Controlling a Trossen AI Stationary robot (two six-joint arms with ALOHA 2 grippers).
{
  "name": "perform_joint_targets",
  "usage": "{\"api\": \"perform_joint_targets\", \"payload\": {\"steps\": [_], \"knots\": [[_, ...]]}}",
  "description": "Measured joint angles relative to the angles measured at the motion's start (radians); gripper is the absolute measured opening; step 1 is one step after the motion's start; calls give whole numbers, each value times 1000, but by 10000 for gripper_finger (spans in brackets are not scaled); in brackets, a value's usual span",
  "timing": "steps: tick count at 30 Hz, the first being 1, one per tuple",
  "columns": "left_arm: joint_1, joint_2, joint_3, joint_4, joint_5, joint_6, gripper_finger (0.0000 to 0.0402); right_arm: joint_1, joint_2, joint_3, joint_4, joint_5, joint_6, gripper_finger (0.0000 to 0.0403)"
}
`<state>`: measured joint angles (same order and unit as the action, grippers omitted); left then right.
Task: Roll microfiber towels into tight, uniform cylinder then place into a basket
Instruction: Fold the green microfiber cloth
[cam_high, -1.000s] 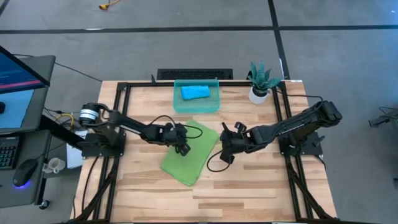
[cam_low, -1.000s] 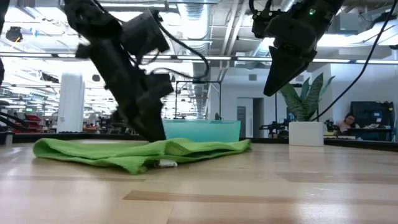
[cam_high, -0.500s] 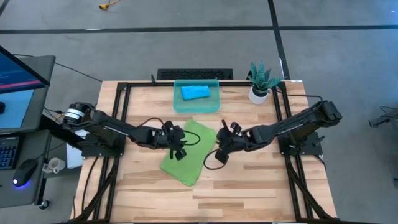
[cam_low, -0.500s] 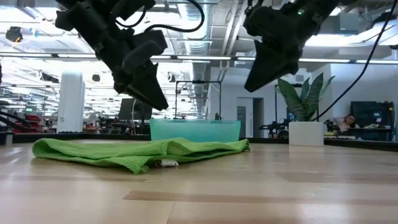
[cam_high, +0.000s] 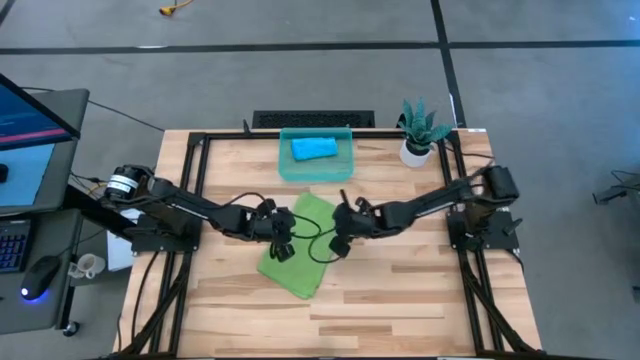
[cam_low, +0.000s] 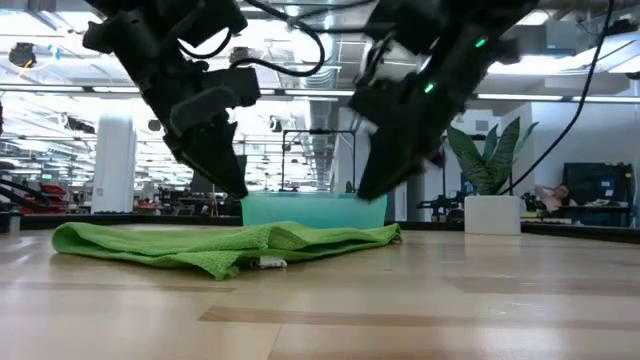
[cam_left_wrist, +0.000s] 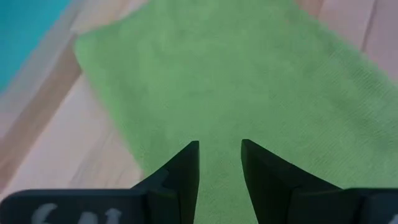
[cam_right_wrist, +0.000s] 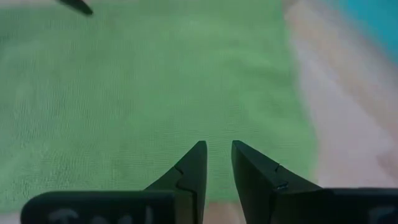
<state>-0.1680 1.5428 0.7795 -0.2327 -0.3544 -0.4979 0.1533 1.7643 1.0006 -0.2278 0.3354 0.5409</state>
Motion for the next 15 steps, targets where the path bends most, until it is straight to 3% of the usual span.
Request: {"api": "perform_joint_targets", "payload": {"steps": [7, 11, 15], "knots": [[0, 17, 2, -128, 9, -89, 109, -58, 131, 82, 4, -224, -1, 98], [0, 17, 2, -152, 12, -148, 109, -58, 159, 101, -9, -243, 0, 98], [0, 24, 3, -159, 102, -188, 109, -56, 157, 101, -58, -242, 31, 98]]}}
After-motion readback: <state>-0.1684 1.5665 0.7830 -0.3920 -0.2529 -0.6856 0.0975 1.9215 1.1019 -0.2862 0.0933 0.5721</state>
